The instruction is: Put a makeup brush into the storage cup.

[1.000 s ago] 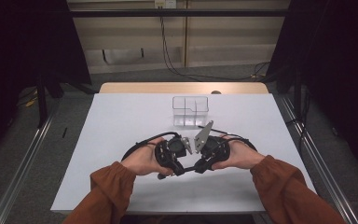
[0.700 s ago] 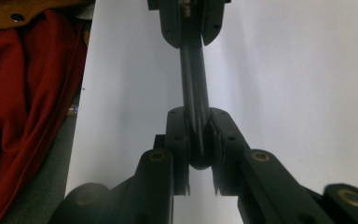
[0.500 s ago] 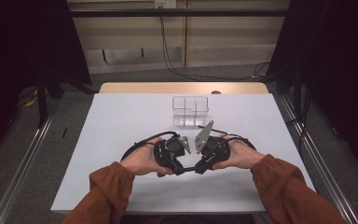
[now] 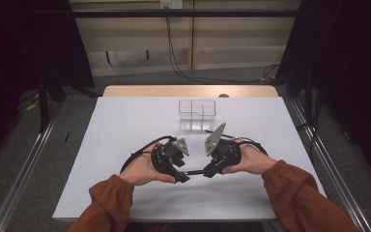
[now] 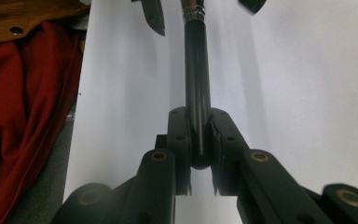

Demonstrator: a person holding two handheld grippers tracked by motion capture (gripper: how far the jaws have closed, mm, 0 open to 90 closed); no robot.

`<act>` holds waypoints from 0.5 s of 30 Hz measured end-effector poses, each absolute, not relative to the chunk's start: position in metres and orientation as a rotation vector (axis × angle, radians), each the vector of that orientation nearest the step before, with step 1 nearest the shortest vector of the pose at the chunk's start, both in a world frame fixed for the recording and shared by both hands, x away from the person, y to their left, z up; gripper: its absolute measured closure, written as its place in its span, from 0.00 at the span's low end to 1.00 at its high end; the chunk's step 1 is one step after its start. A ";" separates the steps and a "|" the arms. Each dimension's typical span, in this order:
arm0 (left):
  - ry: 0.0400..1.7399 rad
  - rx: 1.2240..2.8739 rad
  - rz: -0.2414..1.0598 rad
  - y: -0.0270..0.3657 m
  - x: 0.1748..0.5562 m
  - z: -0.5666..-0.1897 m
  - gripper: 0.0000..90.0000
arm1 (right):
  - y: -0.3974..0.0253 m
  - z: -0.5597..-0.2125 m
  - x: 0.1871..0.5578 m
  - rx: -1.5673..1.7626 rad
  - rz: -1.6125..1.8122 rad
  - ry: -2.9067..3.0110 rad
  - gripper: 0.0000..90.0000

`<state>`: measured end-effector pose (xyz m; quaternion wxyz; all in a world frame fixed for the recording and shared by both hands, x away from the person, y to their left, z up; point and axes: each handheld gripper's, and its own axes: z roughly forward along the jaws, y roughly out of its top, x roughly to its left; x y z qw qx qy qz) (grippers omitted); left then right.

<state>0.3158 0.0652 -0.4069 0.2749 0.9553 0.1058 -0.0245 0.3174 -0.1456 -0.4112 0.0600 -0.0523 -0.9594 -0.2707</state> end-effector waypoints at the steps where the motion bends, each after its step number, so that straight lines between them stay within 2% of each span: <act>1: 0.307 2.551 -0.060 0.067 0.316 -0.407 0.37 | -0.146 -0.411 0.318 -0.158 -0.822 -2.902 0.90; 7: 0.369 2.492 -0.017 0.078 0.316 -0.408 0.25 | -0.151 -0.413 0.318 -0.194 -0.827 -2.905 0.90; 10: 0.412 2.471 0.012 0.084 0.316 -0.408 0.11 | -0.156 -0.413 0.318 -0.212 -0.839 -2.903 0.90; 13: 0.454 2.471 0.027 0.088 0.314 -0.409 0.04 | -0.161 -0.412 0.318 -0.229 -0.857 -2.907 0.90; 15: 0.453 2.454 0.033 0.091 0.311 -0.408 0.05 | -0.163 -0.411 0.318 -0.256 -0.865 -2.907 0.90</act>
